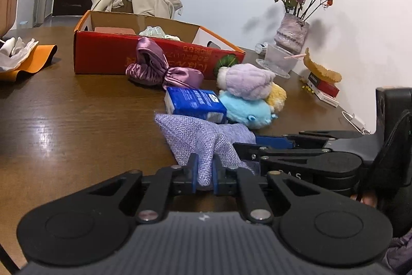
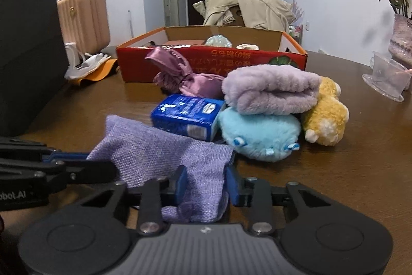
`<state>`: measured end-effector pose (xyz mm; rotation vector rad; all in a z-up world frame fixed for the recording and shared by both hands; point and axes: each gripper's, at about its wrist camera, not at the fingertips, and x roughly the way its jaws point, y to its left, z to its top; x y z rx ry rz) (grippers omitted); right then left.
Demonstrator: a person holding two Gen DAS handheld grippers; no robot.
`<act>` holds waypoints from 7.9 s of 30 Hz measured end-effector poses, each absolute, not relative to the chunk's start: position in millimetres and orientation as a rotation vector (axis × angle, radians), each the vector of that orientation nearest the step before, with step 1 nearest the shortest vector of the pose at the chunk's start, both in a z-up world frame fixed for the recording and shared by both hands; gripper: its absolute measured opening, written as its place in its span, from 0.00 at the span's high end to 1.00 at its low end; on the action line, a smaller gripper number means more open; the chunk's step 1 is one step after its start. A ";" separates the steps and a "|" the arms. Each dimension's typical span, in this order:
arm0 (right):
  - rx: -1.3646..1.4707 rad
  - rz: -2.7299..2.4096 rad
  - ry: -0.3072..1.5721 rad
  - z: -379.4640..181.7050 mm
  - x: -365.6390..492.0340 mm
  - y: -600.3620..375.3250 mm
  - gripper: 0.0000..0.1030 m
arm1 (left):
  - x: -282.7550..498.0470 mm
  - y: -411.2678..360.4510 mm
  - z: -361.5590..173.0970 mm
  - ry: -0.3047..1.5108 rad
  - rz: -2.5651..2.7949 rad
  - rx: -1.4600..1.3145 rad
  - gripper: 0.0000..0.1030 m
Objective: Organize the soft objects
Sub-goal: 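Grasp the purple lavender sachet with the right tool and lift it, then carry the purple sachet into the cardboard box and open the tools, then move both tools back over the plush toys on the table, then close both tools on the lilac fuzzy cloth and lift it, then carry the lilac cloth into the box and open both tools, then move both tools back over the remaining plush toys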
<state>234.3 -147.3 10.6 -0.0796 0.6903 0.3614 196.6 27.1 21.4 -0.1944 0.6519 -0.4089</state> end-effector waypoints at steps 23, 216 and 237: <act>0.084 0.564 0.417 132.8 301.4 -150.8 0.92 | 284.0 39.6 148.2 0.449 -0.275 -0.100 0.91; 0.029 0.377 0.503 138.0 410.6 -123.4 0.67 | 356.3 75.3 132.4 0.427 -0.141 -0.207 0.47; -0.016 0.356 0.371 89.9 154.4 -213.9 0.21 | 106.7 7.1 84.4 0.301 -0.226 -0.080 0.13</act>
